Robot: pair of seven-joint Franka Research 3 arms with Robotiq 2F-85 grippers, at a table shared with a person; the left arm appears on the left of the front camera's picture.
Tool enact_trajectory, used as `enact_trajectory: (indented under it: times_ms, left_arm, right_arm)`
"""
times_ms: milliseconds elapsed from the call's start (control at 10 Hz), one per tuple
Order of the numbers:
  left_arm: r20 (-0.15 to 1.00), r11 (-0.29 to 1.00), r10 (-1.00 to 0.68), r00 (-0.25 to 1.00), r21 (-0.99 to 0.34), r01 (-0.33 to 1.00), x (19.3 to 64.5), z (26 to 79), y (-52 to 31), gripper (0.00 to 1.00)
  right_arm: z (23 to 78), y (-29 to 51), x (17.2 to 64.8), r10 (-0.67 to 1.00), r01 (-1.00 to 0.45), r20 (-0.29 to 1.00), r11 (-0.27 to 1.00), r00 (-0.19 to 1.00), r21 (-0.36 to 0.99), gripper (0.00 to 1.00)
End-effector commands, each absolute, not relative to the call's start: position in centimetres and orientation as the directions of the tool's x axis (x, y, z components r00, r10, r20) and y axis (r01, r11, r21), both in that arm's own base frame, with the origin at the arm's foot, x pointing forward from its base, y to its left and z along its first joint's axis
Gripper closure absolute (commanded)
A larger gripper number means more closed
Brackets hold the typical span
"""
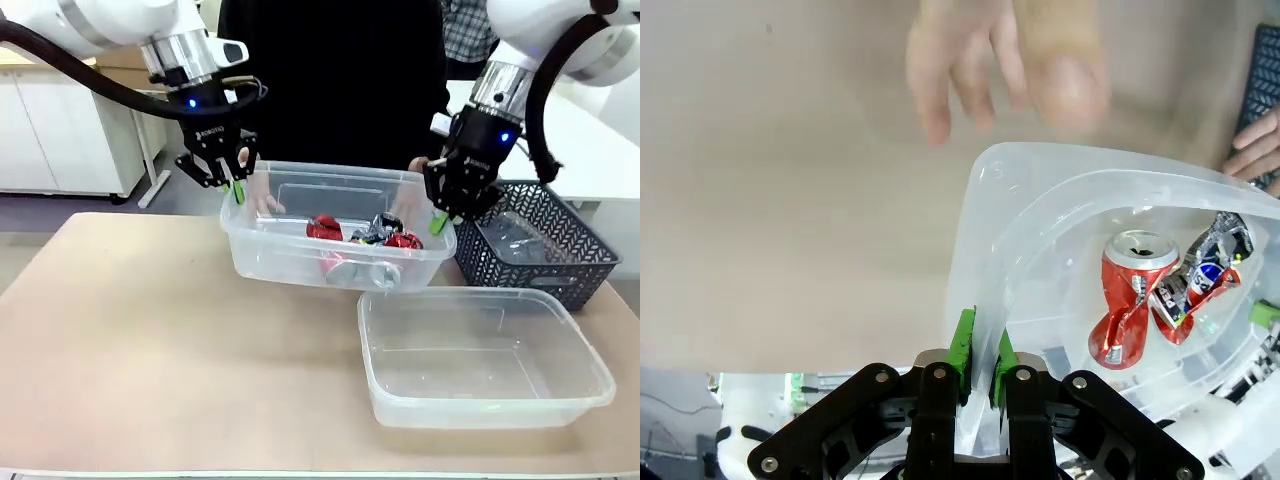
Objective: Sort the waste into each basket.
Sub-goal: Offer the picked Organizing box to the human.
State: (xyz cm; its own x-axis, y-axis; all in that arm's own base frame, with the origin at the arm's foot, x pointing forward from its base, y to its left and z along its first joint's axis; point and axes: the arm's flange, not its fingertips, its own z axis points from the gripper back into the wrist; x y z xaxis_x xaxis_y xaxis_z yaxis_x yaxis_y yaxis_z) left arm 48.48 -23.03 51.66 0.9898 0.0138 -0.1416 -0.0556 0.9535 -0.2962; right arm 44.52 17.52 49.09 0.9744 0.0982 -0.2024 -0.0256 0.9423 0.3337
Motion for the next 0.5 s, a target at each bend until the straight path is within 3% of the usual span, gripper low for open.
enact_trajectory:
  times_ms: [0, 400]
  left_arm:
    - [-0.186, 0.947, 0.004, 0.982, -0.316, -0.064, 50.1, 50.9, -24.0, 0.93]
    - [-0.142, 0.954, 0.014, 0.99, -0.296, -0.056, 48.5, 51.7, -23.0, 0.93]
  right_arm:
    - [49.3, 17.4, 42.9, 0.16, -0.064, -0.2, 0.907, 0.967, 0.416, 0.94]
    - [48.6, 17.4, 44.4, 0.103, -0.027, -0.21, 0.941, 0.972, 0.339, 0.94]
